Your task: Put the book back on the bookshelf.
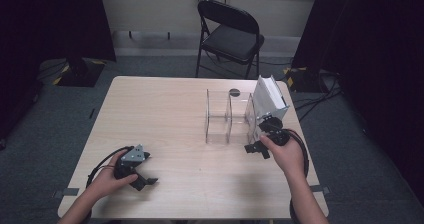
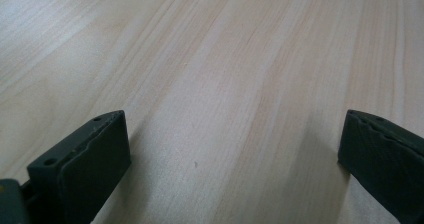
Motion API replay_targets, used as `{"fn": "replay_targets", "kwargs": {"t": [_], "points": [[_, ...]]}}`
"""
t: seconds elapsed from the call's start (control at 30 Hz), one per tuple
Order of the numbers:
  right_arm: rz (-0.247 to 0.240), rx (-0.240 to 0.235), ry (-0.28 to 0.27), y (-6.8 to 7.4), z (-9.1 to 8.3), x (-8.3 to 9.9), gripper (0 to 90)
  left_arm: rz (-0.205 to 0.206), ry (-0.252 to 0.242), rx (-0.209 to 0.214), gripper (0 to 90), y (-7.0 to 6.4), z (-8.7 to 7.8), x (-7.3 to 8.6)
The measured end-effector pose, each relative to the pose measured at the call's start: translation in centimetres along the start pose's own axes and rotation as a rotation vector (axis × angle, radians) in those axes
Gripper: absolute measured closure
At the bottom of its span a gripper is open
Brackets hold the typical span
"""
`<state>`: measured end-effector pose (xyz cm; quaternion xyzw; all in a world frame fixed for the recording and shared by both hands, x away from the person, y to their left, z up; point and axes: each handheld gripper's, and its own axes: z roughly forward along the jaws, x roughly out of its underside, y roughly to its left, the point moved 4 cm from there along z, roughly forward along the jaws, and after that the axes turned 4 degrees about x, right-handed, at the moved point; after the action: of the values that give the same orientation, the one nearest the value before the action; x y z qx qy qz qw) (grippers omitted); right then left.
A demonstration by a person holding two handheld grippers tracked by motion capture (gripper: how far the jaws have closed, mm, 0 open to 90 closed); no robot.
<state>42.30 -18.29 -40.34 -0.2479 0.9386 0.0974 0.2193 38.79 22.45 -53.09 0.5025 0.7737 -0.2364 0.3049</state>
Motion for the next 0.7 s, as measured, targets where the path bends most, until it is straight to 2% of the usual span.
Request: {"fn": "replay_targets", "kwargs": {"t": [0.17, 0.7], "points": [[0.0, -0.024, -0.006, 0.6, 0.5, 0.1, 21.6, 0.0, 0.0, 0.0, 0.0, 0.0, 0.0, 0.0], [-0.066, -0.03, 0.006, 2.7, 1.8, 0.0, 21.6, 0.0, 0.0, 0.0, 0.0, 0.0, 0.0, 0.0]]}}
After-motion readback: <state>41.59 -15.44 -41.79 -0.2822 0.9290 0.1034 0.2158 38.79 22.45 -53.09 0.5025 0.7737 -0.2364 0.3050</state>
